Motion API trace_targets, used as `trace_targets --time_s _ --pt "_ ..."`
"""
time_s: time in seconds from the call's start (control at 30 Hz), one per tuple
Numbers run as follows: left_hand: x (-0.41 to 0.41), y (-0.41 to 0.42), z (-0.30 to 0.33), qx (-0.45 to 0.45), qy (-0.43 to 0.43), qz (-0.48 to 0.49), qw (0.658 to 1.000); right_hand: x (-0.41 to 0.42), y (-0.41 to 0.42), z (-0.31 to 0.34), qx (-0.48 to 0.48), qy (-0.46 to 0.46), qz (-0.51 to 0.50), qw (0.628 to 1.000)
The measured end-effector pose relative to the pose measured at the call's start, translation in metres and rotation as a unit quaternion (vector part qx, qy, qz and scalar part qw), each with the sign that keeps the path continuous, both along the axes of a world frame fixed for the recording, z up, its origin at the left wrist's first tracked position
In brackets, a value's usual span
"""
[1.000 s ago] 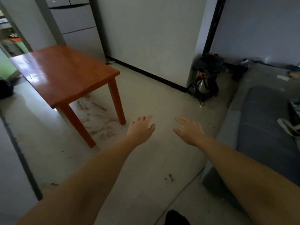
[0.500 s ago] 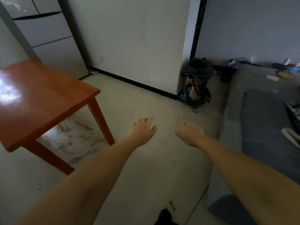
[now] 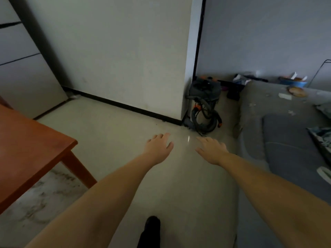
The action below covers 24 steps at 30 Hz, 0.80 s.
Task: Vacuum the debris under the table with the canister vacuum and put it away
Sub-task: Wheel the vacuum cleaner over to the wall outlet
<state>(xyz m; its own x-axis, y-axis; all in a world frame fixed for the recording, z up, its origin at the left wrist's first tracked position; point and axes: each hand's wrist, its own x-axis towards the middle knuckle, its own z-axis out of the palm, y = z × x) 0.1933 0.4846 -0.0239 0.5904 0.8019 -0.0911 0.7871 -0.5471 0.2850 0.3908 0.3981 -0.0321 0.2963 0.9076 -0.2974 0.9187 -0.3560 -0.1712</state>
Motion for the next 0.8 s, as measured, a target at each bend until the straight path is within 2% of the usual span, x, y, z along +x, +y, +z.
trace_targets --time_s 0.17,0.43,0.63,0.8 --pt "0.042 0.111 0.009 0.012 -0.009 -0.046 0.999 0.034 0.094 0.006 0.026 0.015 -0.056 0.998" --pt "0.132 0.251 0.012 0.010 0.005 -0.135 0.991 0.104 0.201 0.006 0.011 0.032 -0.119 0.992" --pt "0.241 0.331 0.002 0.020 -0.006 -0.171 0.985 0.206 0.279 -0.008 0.009 0.038 -0.160 0.986" --pt "0.332 0.401 -0.002 -0.010 -0.012 -0.139 0.990 0.306 0.348 -0.002 0.000 0.050 -0.160 0.986"
